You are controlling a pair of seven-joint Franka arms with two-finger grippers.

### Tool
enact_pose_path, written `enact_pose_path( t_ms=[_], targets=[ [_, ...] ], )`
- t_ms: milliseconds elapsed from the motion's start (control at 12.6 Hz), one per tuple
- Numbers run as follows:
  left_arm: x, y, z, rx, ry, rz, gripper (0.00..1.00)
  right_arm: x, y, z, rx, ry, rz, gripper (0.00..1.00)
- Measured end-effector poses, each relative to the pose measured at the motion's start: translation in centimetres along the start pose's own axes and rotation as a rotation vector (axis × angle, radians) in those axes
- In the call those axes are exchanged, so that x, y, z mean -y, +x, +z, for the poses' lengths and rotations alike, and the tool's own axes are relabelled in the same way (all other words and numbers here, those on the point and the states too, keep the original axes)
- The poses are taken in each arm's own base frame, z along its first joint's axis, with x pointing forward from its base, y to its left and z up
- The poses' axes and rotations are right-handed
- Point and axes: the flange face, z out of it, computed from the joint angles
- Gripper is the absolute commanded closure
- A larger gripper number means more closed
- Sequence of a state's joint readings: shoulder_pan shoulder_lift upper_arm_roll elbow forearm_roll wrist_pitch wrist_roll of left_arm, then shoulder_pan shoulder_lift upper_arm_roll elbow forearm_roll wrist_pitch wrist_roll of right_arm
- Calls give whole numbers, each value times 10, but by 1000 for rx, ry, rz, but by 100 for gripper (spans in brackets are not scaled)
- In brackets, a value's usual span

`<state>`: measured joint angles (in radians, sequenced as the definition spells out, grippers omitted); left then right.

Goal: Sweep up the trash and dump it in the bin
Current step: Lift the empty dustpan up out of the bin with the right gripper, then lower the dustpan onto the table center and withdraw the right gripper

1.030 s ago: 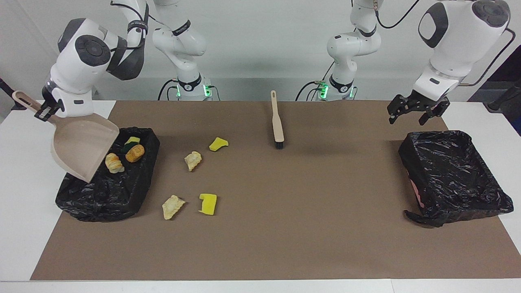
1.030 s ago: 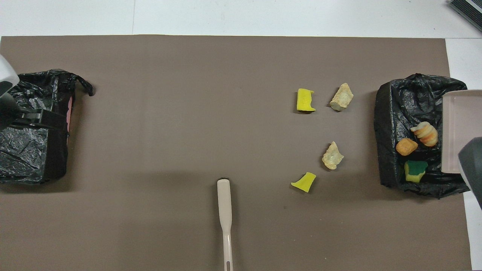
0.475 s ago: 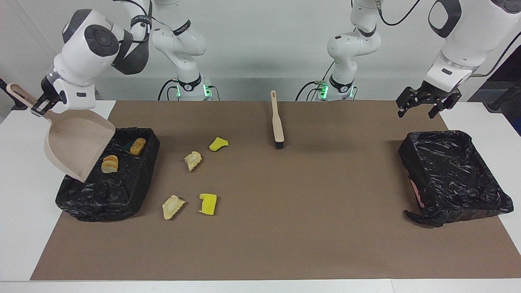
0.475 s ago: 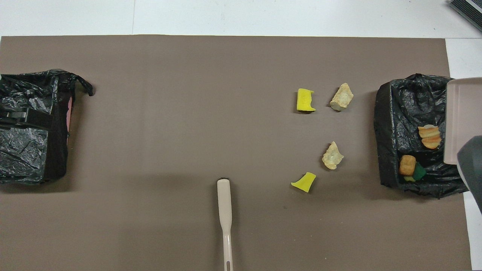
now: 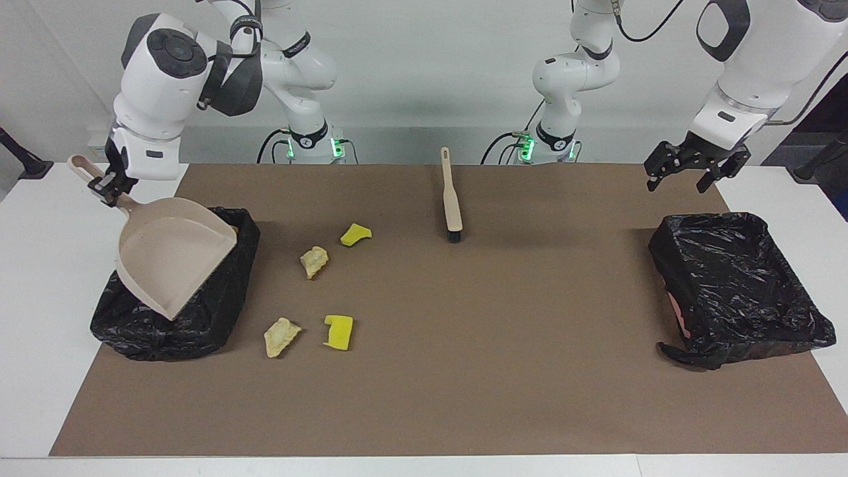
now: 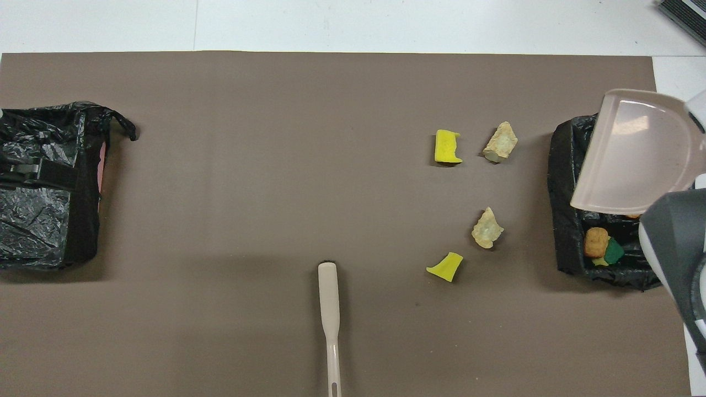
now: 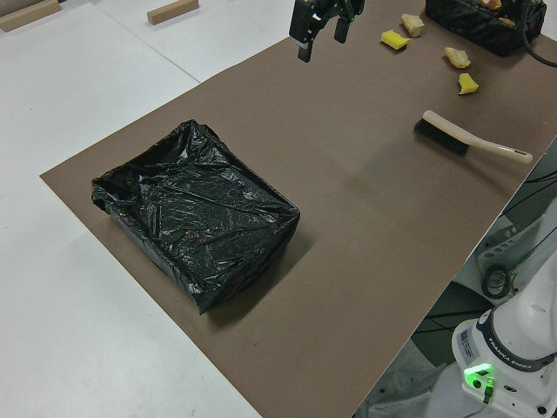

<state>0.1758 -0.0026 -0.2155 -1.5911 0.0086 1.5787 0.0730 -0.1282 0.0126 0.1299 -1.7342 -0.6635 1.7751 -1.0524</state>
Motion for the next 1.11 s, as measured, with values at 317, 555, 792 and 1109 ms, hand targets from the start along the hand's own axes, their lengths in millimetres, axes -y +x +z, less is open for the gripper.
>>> enact_pose_path(
  t_ms=[317, 555, 792, 1109],
  targets=[
    [0, 0, 0, 0, 0, 0, 0, 22, 81, -37, -149, 42, 199, 100],
    [0, 0, 0, 0, 0, 0, 0, 42, 148, -66, -234, 106, 380, 100],
    [0, 0, 0, 0, 0, 0, 0, 66, 219, -98, -303, 226, 614, 100],
    [0, 0, 0, 0, 0, 0, 0, 82, 283, -149, -365, 395, 878, 100]
  ],
)
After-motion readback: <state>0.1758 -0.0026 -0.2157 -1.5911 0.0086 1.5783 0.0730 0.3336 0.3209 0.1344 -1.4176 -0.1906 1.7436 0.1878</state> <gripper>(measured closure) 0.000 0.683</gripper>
